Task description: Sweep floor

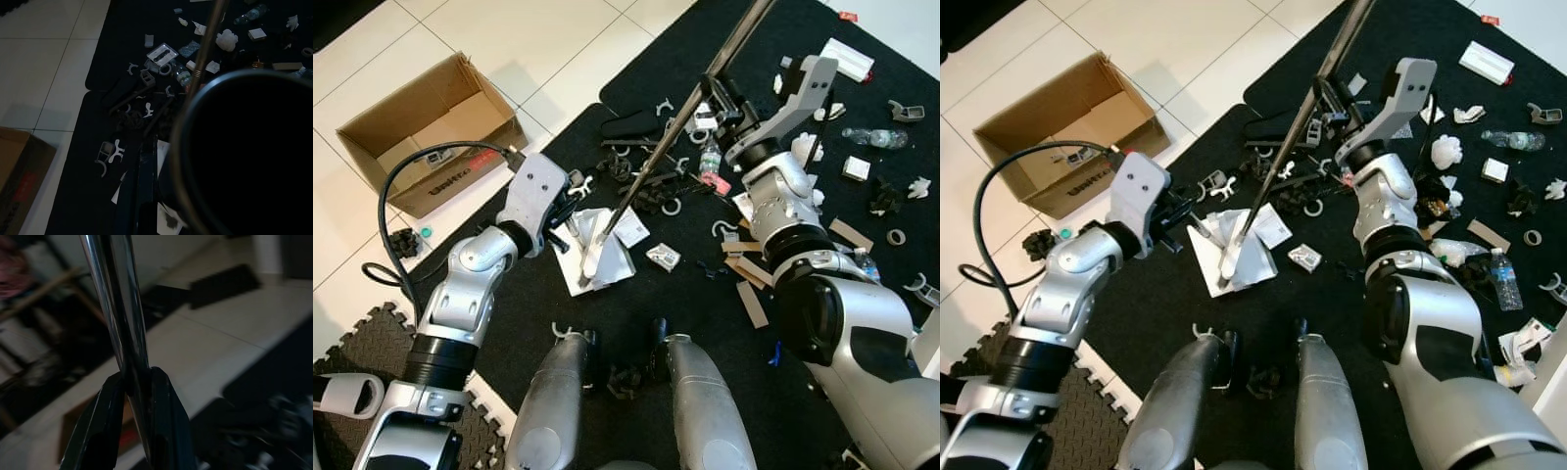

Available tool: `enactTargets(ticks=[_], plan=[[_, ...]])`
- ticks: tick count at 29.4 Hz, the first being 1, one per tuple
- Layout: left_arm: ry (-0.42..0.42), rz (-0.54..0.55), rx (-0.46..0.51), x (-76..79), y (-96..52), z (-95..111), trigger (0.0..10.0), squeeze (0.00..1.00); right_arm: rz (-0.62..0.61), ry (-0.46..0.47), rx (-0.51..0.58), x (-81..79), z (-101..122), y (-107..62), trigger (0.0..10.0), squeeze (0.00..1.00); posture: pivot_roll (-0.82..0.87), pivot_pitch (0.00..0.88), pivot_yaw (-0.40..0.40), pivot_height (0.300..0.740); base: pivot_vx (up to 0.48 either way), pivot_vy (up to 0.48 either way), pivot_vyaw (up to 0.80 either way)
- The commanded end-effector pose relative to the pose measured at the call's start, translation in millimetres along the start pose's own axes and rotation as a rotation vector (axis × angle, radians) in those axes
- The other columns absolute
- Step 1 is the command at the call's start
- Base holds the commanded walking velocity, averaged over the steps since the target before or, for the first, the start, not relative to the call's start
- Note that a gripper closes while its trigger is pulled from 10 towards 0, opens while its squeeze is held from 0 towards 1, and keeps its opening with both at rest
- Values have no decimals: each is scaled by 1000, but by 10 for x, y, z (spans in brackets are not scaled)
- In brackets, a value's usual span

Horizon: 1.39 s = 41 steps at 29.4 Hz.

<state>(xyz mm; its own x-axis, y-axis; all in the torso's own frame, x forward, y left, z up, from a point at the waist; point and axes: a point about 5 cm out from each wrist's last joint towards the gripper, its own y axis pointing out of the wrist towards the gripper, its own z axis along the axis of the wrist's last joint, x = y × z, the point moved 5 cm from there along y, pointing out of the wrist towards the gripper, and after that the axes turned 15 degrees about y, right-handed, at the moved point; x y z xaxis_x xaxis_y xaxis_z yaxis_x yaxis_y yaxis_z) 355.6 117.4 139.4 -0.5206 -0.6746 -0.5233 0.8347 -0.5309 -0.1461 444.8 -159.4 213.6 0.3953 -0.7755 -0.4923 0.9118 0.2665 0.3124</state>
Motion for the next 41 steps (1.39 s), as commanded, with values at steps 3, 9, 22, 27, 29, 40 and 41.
enactTargets(ticks=[3,9,22,27,29,40,41], plan=[[-71,-90,-113,285,-34,-330,10000,0,-114,-114,-100,273,-153,-173,10000,0,142,403,-17,740,0,0,0],[-71,-93,-108,298,1,-322,10000,0,-233,-127,-34,591,138,-311,10000,0,127,393,-20,740,0,0,0],[-71,-101,-99,308,39,-308,10000,0,-30,-333,18,243,225,-198,10000,0,117,383,-16,740,0,0,0],[-69,-101,-100,297,39,-315,10000,0,164,-504,-103,-115,-187,-166,10000,0,122,386,-17,740,0,0,0],[-70,-100,-100,295,39,-315,10000,0,188,-521,-116,-161,-248,-171,10000,0,124,386,-18,740,0,0,0],[-73,-92,-104,288,18,-331,10000,0,335,-608,-233,-374,-747,-336,10000,0,128,391,-23,740,0,0,0],[-74,-93,-104,290,18,-331,10000,0,337,-613,-238,-377,-793,-362,10000,0,128,391,-23,740,0,0,0]])
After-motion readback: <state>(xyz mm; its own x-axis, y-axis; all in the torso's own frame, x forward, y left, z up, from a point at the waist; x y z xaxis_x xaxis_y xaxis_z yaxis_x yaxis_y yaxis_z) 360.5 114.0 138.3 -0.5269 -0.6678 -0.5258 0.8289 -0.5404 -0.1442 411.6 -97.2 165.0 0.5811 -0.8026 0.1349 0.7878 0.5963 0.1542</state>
